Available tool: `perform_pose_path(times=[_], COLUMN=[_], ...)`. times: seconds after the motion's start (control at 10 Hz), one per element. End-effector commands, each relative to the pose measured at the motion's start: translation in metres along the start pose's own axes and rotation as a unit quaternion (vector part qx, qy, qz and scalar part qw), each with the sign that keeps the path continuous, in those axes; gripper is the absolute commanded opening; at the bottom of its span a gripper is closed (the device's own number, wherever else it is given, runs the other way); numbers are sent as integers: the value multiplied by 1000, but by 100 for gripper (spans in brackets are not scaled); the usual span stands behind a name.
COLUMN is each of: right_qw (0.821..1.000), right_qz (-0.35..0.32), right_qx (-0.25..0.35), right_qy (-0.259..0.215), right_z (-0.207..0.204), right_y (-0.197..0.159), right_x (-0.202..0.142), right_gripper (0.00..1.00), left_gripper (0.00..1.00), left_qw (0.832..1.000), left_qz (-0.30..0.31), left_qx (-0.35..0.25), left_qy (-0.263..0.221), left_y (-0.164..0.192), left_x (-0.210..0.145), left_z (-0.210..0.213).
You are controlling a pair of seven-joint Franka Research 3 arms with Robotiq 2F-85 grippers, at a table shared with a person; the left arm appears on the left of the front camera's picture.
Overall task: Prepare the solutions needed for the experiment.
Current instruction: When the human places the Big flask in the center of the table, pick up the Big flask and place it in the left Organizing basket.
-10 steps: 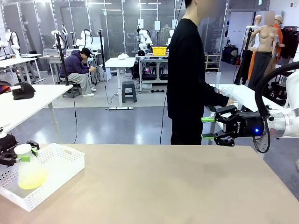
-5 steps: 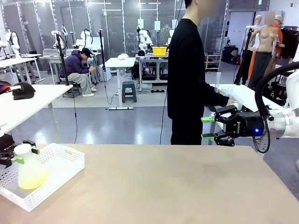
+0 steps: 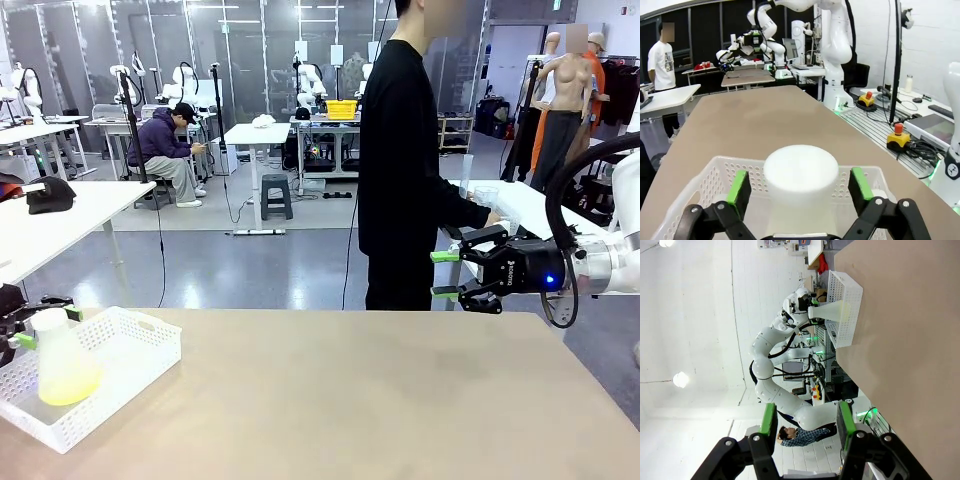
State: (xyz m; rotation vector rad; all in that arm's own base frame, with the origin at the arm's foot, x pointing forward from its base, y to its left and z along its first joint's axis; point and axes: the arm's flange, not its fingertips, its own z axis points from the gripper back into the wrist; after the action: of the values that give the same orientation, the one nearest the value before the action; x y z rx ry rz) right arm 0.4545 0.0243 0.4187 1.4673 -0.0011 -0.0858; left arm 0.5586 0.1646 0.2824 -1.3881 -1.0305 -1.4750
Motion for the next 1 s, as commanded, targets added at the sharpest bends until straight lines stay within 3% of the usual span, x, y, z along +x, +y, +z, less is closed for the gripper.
perform_pose_path(times=[0.0,0.9], right_qw=[1000,1000], right_qz=[2,2], right_qx=[-1,-1], right_qy=[3,3], right_z=[0,0], right_y=[1,1], right_x=[-1,-1], right_gripper=[61,61], left_gripper=[100,100], left_qw=[1000,1000], left_qz=[-6,1], left_qx=[-10,-4], left_qy=[5,2], left_y=[-2,-1], left_x=[-2,-1], left_z=[-2,-1])
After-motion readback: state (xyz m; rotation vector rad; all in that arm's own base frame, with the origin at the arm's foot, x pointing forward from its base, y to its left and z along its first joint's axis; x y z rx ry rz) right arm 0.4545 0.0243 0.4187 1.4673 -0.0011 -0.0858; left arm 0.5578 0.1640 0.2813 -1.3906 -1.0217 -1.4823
